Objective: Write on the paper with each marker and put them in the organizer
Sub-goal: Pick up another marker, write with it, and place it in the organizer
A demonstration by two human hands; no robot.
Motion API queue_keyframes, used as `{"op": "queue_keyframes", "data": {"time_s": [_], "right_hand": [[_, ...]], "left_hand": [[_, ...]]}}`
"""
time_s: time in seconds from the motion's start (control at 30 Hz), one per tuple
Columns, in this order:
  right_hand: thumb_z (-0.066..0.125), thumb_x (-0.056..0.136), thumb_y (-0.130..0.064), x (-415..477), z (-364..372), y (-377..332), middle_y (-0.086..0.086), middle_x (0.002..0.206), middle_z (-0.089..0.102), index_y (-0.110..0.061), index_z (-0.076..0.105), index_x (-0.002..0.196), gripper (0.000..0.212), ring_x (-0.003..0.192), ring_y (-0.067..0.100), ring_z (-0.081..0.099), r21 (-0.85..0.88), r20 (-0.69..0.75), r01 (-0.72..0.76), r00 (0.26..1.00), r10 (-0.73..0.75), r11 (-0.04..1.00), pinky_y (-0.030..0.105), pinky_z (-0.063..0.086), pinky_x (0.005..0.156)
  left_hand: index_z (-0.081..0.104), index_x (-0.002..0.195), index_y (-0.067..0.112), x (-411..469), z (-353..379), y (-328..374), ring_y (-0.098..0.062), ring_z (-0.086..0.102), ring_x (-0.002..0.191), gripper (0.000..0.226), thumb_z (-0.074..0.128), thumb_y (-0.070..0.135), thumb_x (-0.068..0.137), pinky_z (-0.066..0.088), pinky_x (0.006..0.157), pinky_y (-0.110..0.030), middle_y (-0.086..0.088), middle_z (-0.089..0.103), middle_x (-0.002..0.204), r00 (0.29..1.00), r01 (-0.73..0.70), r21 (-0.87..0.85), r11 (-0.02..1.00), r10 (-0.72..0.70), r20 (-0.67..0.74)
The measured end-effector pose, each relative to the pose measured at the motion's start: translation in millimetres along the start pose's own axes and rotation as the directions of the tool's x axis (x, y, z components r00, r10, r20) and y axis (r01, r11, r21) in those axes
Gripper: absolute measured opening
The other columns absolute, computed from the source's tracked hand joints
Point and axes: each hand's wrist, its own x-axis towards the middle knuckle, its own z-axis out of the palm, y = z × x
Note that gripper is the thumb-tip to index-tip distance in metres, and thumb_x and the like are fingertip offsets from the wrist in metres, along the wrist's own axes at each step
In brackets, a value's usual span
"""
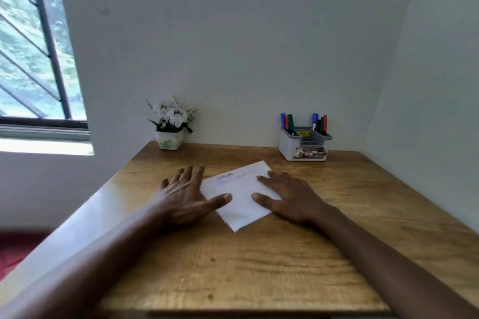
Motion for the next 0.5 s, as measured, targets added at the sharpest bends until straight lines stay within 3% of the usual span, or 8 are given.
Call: {"op": "queue_keyframes", "data": {"time_s": [0.1,0.23,0.4,0.5], "right_hand": [[0.023,0.089,-0.084,-18.3,4.4,-11.3,-0.005,0.171,0.014,-0.041,0.024,0.158,0.082,0.156,0.021,0.012,-0.009,-0.08,-0.107,0.991,0.106,0.994,0.047,0.008,0.125],[0.023,0.088,-0.084,-40.7,10.0,-16.5,0.001,0.166,0.025,-0.037,0.031,0.156,0.083,0.152,0.022,0.019,0.0,-0.154,-0.125,0.98,0.124,0.992,0.047,0.016,0.122],[0.019,0.087,-0.085,-48.5,12.9,-13.4,-0.007,0.171,-0.012,-0.033,0.006,0.162,0.091,0.157,0.018,-0.014,-0.063,-0.065,-0.096,0.994,0.092,0.993,0.047,0.001,0.127],[0.008,0.086,-0.085,-47.7,15.0,-10.7,-0.006,0.17,-0.017,-0.031,-0.004,0.162,0.093,0.156,0.015,-0.018,-0.118,-0.009,-0.092,0.996,0.091,0.989,0.047,-0.003,0.127]], "left_hand": [[0.004,0.162,0.023,-9.6,3.9,6.5,-0.02,0.006,0.157,0.122,0.03,0.098,0.07,0.005,0.125,-0.053,-0.002,0.004,0.17,1.0,-0.005,0.066,0.998,0.006,-0.008],[0.018,0.16,0.019,-8.4,4.6,1.8,-0.017,0.016,0.155,0.099,0.036,0.082,0.086,0.009,0.125,-0.051,0.0,0.016,0.169,0.997,-0.045,0.079,0.996,0.049,-0.056],[0.008,0.162,0.024,1.2,12.4,-9.7,-0.01,0.002,0.156,0.084,0.027,0.072,0.096,0.002,0.126,-0.05,0.005,0.004,0.169,0.996,-0.082,0.095,0.992,0.086,-0.039],[0.003,0.162,0.03,-5.1,15.4,-9.8,-0.007,-0.009,0.154,0.083,0.016,0.075,0.094,-0.001,0.126,-0.049,0.009,-0.005,0.168,0.994,-0.097,0.109,0.989,0.101,-0.03]]}}
